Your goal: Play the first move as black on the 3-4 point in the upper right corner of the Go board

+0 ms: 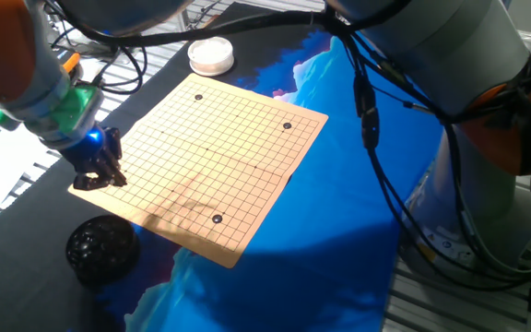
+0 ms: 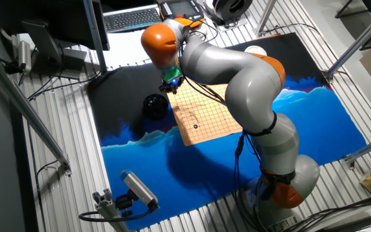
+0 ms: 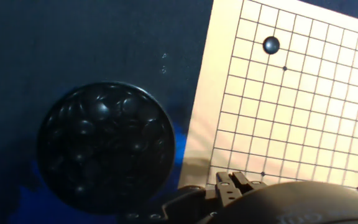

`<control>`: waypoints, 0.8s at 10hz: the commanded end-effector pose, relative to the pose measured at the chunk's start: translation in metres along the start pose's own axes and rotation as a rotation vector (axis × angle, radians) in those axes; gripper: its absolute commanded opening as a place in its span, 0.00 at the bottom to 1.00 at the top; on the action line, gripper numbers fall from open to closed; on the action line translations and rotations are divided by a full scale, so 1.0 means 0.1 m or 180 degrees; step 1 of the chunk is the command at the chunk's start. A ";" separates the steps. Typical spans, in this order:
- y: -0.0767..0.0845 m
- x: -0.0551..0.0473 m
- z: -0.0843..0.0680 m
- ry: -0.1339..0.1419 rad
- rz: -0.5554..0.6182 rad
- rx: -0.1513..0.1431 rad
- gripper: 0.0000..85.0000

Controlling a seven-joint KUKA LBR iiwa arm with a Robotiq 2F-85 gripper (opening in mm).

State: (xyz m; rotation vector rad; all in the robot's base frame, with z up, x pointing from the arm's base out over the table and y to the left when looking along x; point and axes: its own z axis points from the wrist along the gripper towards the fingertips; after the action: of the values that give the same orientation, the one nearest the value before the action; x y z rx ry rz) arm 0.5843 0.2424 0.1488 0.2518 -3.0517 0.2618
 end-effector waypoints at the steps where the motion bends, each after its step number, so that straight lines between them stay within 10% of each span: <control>1: 0.00 0.00 0.00 0.0054 0.0143 -0.0249 0.00; 3: 0.00 0.00 0.00 0.0162 0.0496 -0.0741 0.00; 8: 0.00 0.00 0.00 0.0204 0.0708 -0.0927 0.00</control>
State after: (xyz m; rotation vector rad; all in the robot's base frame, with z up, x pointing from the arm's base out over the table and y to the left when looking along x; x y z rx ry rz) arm 0.5844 0.2418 0.1486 -0.1102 -3.0001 -0.1554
